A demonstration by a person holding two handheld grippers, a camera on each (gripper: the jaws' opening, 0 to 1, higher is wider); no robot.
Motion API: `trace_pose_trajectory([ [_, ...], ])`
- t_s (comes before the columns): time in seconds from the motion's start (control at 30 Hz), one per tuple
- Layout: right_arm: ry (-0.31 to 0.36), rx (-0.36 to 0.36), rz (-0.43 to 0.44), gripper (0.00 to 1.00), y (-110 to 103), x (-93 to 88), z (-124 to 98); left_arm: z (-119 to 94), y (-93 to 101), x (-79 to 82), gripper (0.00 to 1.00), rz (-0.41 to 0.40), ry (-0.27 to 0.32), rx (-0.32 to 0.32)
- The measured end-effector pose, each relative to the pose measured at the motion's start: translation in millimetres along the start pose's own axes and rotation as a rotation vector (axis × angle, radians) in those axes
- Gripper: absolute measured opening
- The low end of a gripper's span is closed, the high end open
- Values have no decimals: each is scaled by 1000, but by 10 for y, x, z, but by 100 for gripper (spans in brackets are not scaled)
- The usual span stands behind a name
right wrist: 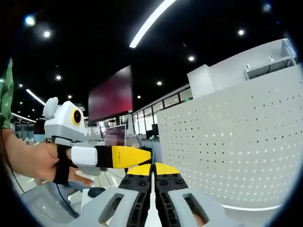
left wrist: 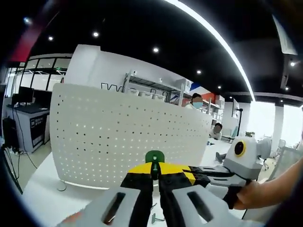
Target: Insert the hook assembly into the mounting plate slot until the hook locks in place.
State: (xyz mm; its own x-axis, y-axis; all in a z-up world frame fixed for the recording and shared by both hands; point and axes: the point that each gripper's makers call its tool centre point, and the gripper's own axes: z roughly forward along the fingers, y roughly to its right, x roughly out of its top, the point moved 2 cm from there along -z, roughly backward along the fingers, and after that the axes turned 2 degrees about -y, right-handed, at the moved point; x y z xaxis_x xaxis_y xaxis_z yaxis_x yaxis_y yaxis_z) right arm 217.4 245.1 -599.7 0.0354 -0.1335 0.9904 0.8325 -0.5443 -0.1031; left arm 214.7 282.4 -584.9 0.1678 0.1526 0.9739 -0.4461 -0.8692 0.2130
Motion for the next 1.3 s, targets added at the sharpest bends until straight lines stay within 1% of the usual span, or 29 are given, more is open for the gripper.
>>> trace_pose_trajectory([
  [0.43, 2, -2, -4, 0, -14, 28, -12, -14, 30, 21, 2, 12, 6, 0],
  [0.47, 2, -1, -3, 0, -16, 32, -13, -16, 33, 25, 2, 20, 5, -1],
  [0.5, -6, 0, -7, 0, -21, 21, -15, -20, 32, 15, 2, 30, -9, 5],
  [0.53, -3, -1, -8, 0, -21, 24, -13, -22, 41, 22, 2, 53, -6, 4],
  [0.57, -2, -3, -6, 0, -17, 29, -14, -17, 72, 35, 2, 60, 5, -18],
  [0.6, -3, -1, -6, 0, -17, 29, -13, -20, 50, 28, 2, 52, -3, -5],
  [0.67, -7, -3, -8, 0, -18, 18, -13, -13, 48, 22, 2, 56, -14, -8],
  [0.73, -6, -5, -4, 0, -17, 19, -17, -13, 54, 22, 2, 66, -13, -10],
  [0.83, -4, -5, -7, 0, -16, 29, -18, -16, 58, 31, 2, 58, -5, -13],
  [1.07, 4, -6, -11, 0, -16, 63, -7, -17, 60, 64, 2, 64, 24, -18],
  [1.2, 5, -7, -11, 0, -17, 68, -4, -16, 54, 67, 2, 47, 26, -22],
  [1.3, 7, -11, -12, 0, -3, 71, -2, -9, 55, 72, 2, 49, 31, -23],
])
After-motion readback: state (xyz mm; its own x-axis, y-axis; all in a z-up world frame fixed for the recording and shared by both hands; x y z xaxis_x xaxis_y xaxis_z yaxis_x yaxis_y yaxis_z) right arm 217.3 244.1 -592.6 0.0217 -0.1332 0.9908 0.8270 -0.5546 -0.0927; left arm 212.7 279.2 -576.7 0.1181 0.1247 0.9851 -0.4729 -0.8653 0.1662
